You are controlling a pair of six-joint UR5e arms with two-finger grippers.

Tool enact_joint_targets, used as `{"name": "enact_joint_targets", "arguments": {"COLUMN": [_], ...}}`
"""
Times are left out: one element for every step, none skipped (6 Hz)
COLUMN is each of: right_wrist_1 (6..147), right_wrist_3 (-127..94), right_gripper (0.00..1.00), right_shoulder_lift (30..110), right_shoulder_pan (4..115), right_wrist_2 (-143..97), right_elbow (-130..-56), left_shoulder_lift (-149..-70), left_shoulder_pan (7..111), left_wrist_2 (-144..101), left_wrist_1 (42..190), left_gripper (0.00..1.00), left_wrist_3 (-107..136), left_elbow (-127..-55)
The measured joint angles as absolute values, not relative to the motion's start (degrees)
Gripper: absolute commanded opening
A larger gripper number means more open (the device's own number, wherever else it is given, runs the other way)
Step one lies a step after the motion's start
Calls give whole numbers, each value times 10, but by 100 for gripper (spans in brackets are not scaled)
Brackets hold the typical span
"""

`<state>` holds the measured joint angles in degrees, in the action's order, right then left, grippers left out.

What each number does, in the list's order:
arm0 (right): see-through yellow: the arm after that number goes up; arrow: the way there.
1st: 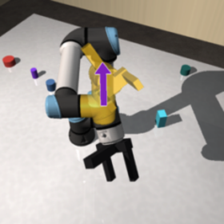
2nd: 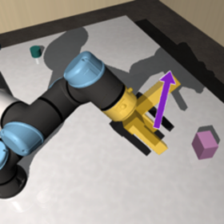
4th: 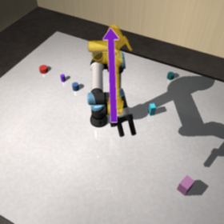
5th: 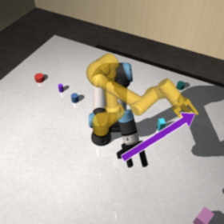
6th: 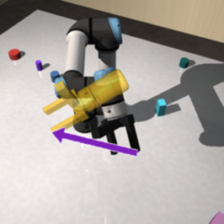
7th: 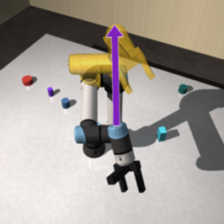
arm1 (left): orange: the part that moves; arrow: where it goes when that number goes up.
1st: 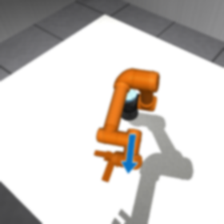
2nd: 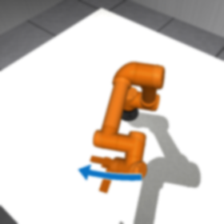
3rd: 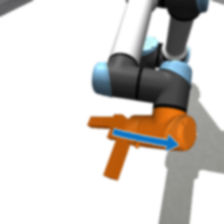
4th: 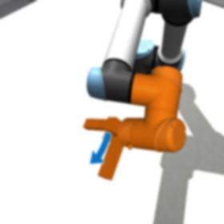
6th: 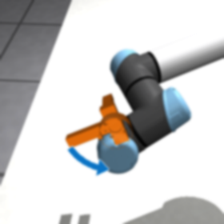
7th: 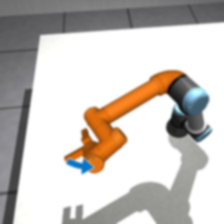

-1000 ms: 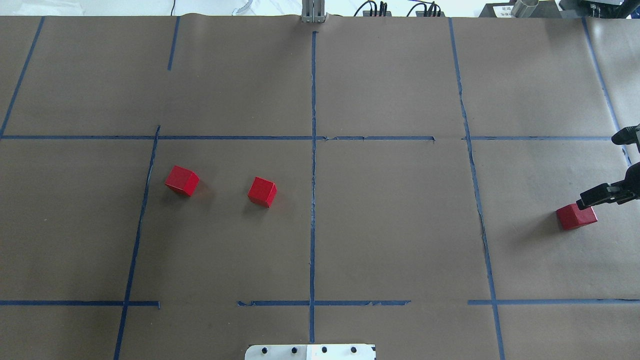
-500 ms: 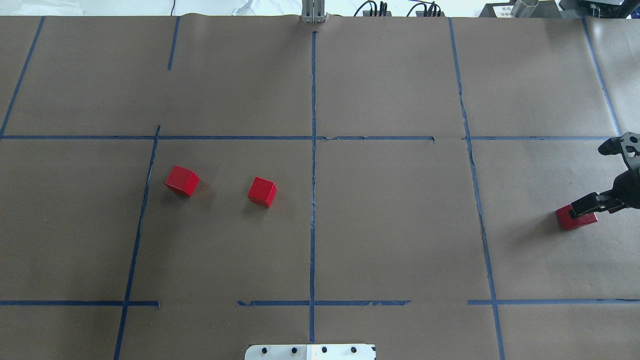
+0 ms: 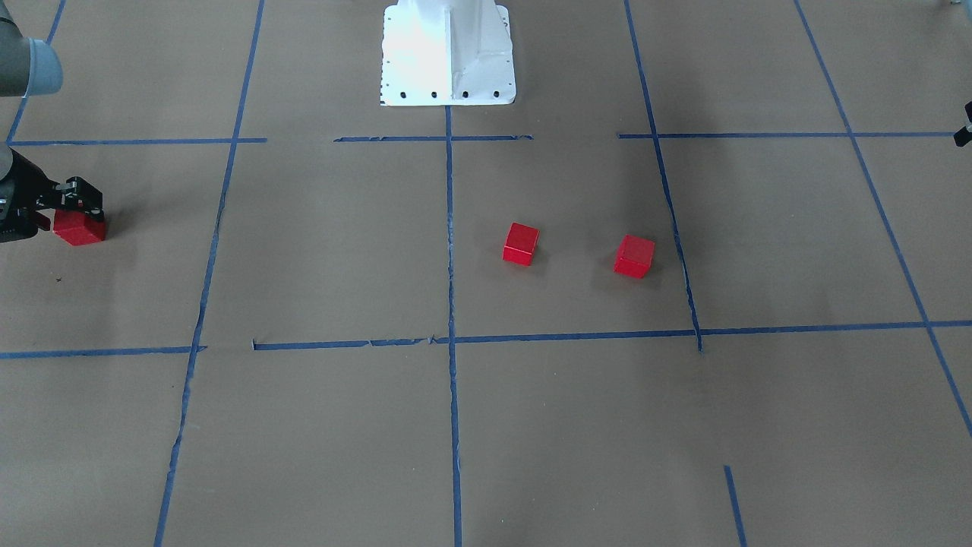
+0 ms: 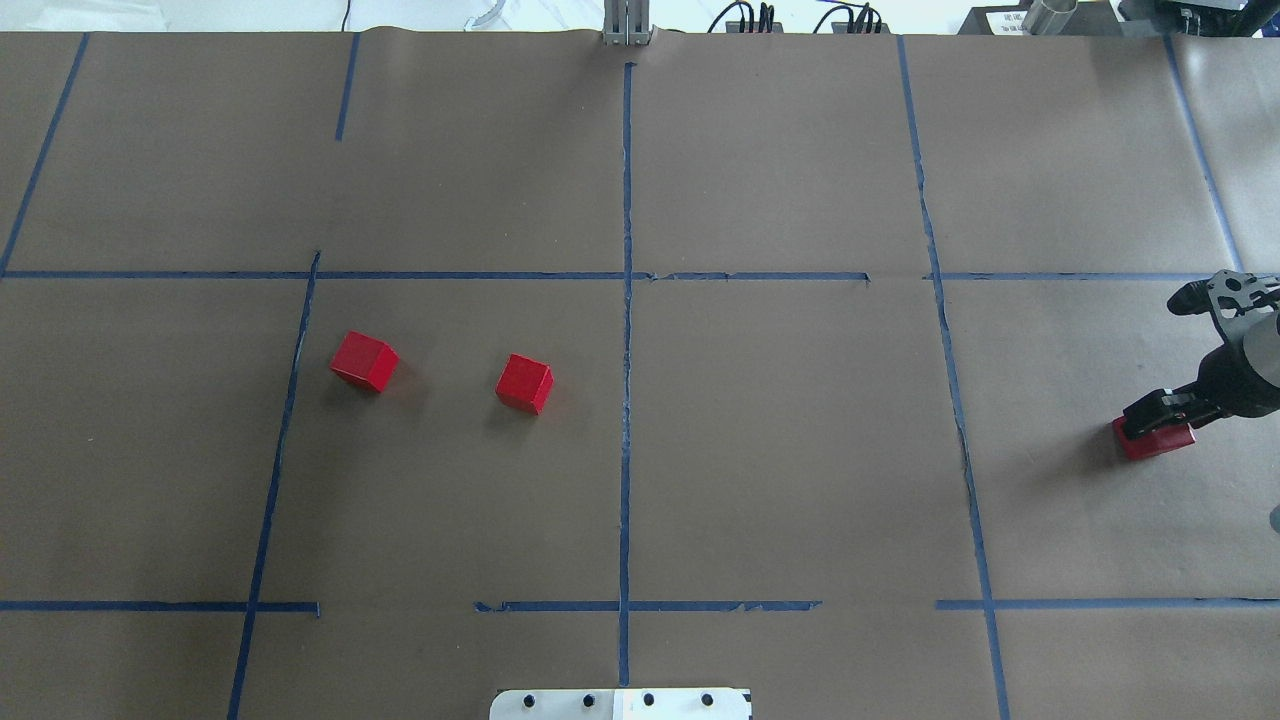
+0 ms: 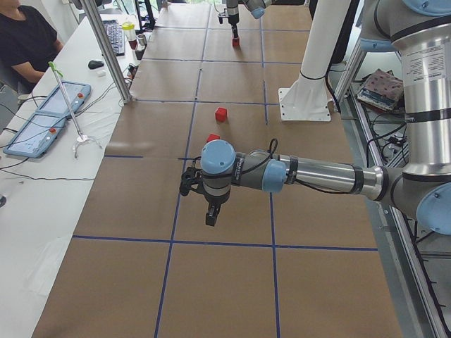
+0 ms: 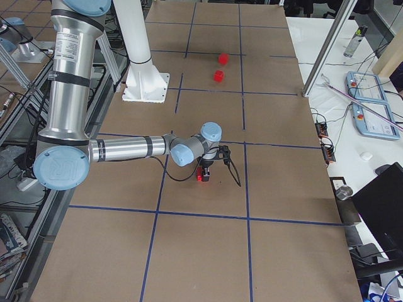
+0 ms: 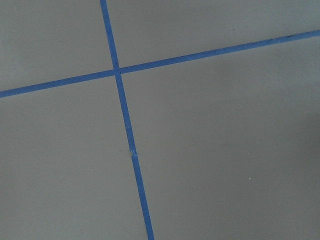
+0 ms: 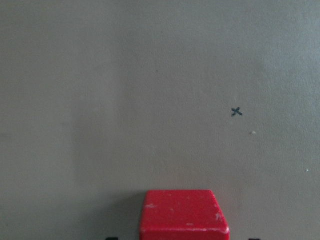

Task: Form red blocks into L shape at center
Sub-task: 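Lower the right gripper onto the outlying red cube and grasp it, then carry the red cube with the right gripper to the table center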

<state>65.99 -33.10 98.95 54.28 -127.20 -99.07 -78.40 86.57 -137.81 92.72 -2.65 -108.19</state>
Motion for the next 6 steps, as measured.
{"name": "enact_joint_targets", "arguments": {"right_wrist_1": [660,660,663,667,669,680], "right_wrist_3": [-331,-335,-360,-407,-470,-555], "right_gripper": [0,0,0,0,0,0], "right_shoulder_lift": [988,985,969,934,885,816], "right_shoulder_pan": [542,542,541,531,504,455], "right_wrist_2": [-1269,-1268,-1271,-1274,-1274,-1262], "right_elbow": [-988,-999,-1025,-1049,-1061,-1057], "left_shoulder_lift": [-784,-784,-785,-785,-785,-785], "left_shoulder_pan": [866,866,866,866,866,866], "left_wrist_2": [-1378,-1378,-1378,-1378,-1378,-1378], "left_wrist_1": [927,927,927,927,927,927], "left_gripper": [100,100,100,100,100,100], "left_wrist_3": [-26,-26,-26,-26,-26,-26], "left_elbow": [-1082,-1083,-1083,-1083,-1083,-1083]}}
